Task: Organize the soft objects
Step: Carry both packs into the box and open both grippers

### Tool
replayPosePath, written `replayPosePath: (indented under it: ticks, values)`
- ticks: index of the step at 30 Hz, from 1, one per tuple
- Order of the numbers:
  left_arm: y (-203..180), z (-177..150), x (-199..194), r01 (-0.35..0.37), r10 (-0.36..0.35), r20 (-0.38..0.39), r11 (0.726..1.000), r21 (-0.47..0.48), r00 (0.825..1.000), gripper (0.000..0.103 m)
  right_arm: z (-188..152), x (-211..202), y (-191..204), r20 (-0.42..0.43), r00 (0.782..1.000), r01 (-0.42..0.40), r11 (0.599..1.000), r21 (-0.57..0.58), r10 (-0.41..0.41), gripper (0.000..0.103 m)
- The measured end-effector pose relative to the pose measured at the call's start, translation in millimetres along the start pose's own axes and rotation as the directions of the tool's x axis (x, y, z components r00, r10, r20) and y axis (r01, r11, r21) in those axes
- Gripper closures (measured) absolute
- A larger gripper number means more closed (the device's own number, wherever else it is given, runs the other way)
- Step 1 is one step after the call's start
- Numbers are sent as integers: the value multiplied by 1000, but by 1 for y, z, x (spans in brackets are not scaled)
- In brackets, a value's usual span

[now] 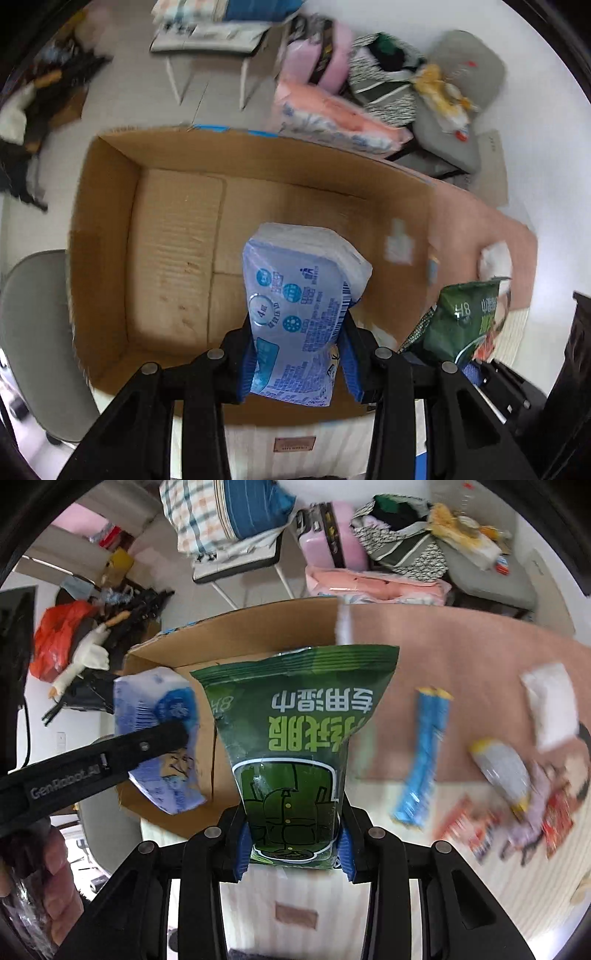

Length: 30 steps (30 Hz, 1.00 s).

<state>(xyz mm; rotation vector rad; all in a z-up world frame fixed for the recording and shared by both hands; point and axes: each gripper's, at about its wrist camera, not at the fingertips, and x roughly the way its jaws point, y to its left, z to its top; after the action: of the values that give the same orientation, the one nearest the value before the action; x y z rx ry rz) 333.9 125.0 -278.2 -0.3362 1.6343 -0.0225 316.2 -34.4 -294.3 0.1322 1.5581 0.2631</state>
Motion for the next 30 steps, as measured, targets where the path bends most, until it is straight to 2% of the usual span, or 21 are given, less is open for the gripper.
replayPosePath:
  ticks: [4,7,12,16,17,18,19,20,22,24,26,30]
  values:
    - [23,32,40,32,-35,-92,999,-40,995,67,52,47,21,-51,997,50,999,8,-49,63]
    - [30,42,58,49,-55,-140,998,-48,989,67,68,76,31,-82,993,82,997,4,-82,63]
    - [37,54,83,65,-76,-192,996,-63,979,64,80,111,29,-119,985,124,992,1,-123,63]
    - [36,53,87,54,-57,-217,998,-23,974,60,83,120,27,-136,980,144,990,6,-142,61]
    - [35,52,87,44,-45,-225,999,-10,973,58,85,121,26,-141,980,144,990,10,-141,57]
    - [33,51,86,33,-31,-223,999,5,974,52,85,120,26,-137,980,147,989,12,-144,51]
    - [32,50,83,23,-18,-210,999,22,977,42,85,118,26,-138,981,142,990,12,-139,37]
    - [32,49,81,15,-9,-199,999,29,980,37,86,118,26,-143,982,127,992,17,-123,33]
    - [33,47,72,2,5,-175,999,38,985,15,84,111,30,-140,982,132,991,12,-130,33]
    - [34,43,64,-5,13,-159,999,49,987,14,80,103,34,-133,981,143,990,3,-141,29]
    - [35,37,54,-11,20,-141,998,65,990,6,75,93,39,-121,980,157,988,-7,-157,13]
    - [39,17,32,-39,47,-86,995,96,995,4,60,70,48,-85,983,163,986,-26,-165,1]
